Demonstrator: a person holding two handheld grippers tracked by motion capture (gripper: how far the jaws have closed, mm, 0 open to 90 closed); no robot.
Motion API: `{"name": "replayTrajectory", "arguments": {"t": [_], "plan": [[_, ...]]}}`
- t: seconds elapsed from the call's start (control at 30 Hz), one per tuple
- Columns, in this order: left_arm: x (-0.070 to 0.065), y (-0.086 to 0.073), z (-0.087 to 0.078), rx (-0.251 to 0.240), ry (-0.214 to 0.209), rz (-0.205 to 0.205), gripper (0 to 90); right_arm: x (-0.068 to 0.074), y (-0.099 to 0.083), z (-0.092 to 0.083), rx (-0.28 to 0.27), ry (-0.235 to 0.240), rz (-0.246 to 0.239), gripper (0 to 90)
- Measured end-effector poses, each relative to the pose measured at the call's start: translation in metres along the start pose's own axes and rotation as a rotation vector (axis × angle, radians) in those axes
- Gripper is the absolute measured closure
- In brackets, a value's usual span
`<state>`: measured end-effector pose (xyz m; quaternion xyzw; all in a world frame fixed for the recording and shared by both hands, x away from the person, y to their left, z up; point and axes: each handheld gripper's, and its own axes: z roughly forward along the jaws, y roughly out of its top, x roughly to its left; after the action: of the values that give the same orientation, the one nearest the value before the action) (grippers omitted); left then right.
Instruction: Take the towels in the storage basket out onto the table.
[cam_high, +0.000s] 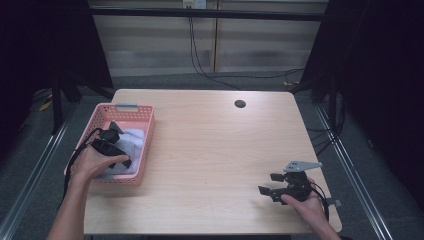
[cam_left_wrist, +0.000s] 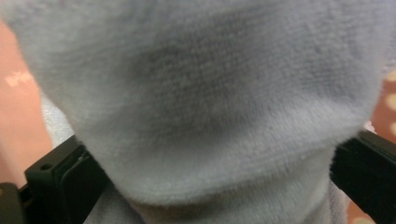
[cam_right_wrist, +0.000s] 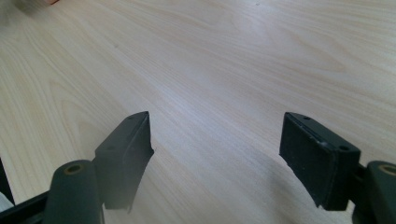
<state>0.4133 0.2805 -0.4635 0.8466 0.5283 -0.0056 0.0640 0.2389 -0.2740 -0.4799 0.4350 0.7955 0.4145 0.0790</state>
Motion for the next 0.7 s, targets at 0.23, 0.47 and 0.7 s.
{"name": "replayTrajectory", "arguments": {"t": [0.23,0.47,0.7], "plan": [[-0.015,0.008,0.003,0.058,0.068,0.039,11.1,0.002,0.000,-0.001,0.004,0.006,-0.014,25.5],[-0.012,0.001,-0.002,-0.012,0.058,0.015,32.3,0.001,0.000,-0.003,0.004,0.015,-0.019,25.4],[0.001,-0.002,-0.006,-0.051,0.007,-0.032,40.6,0.001,0.000,-0.001,0.011,0.009,-0.016,25.3]]}}
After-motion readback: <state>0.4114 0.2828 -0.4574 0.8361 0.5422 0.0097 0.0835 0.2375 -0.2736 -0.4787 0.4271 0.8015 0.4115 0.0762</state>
